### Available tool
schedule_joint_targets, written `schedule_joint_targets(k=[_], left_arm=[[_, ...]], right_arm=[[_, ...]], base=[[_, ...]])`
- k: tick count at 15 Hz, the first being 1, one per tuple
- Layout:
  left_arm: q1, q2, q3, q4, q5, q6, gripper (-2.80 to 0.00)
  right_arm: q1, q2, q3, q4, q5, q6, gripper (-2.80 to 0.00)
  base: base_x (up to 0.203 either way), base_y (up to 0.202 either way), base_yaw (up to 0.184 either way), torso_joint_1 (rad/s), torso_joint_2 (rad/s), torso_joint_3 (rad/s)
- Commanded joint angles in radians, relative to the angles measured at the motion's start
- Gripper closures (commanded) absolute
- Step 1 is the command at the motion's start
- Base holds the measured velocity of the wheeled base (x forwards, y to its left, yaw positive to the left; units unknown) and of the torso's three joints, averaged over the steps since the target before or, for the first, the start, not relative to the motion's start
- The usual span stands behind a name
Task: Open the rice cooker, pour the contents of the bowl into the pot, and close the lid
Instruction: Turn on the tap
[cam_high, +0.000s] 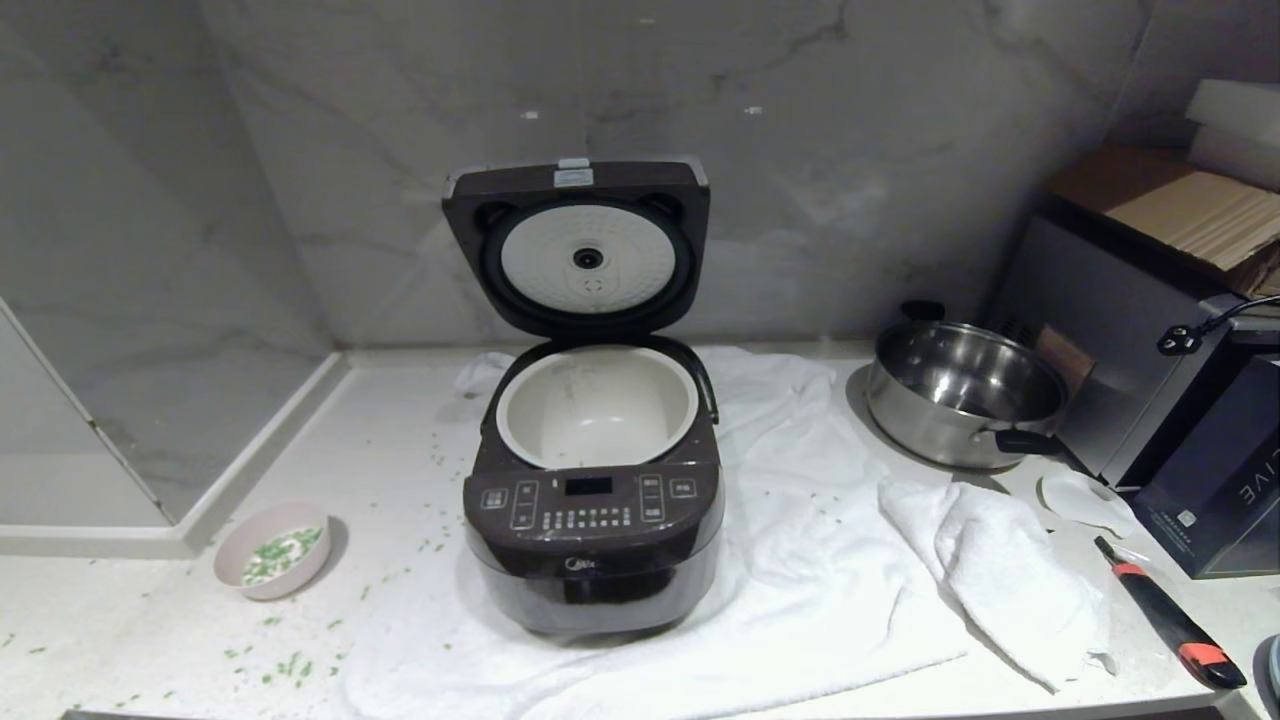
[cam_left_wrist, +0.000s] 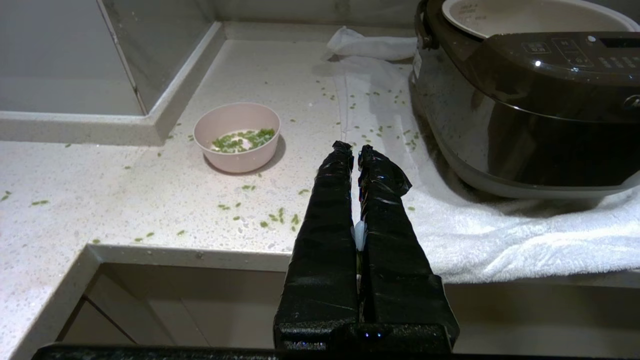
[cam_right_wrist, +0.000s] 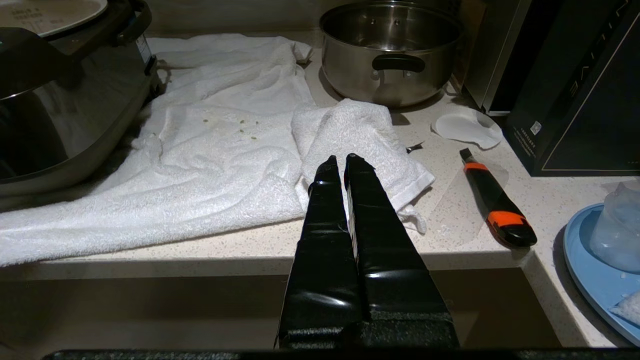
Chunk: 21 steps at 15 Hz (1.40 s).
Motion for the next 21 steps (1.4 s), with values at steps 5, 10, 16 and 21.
schedule_joint_targets(k=[5,10,16,21], left_arm=[[0.0,0.0,0.003,0.0,0.0,0.0,0.0],[0.0,0.0,0.003,0.0,0.0,0.0,0.0],[0.0,0.0,0.003,0.0,0.0,0.0,0.0],[0.0,0.0,0.003,0.0,0.0,0.0,0.0]], right_arm=[[-0.002,0.0,0.0,0.0,0.0,0.0,0.0],[-0.001,0.0,-0.001,0.001,0.0,-0.002,0.0],[-0.002,0.0,-0.001,0.001,0.0,0.0,0.0],[-0.001,0.0,-0.001,0.001,0.0,0.0,0.0]], base=[[0.0,0.0,0.0,0.0,0.0,0.0],[0.0,-0.009,0.15,0.001,0.0,0.002],[0.0,-0.007,0.178,0.001,0.01,0.002],[-0.001,-0.01,0.174,0.006,0.0,0.006]])
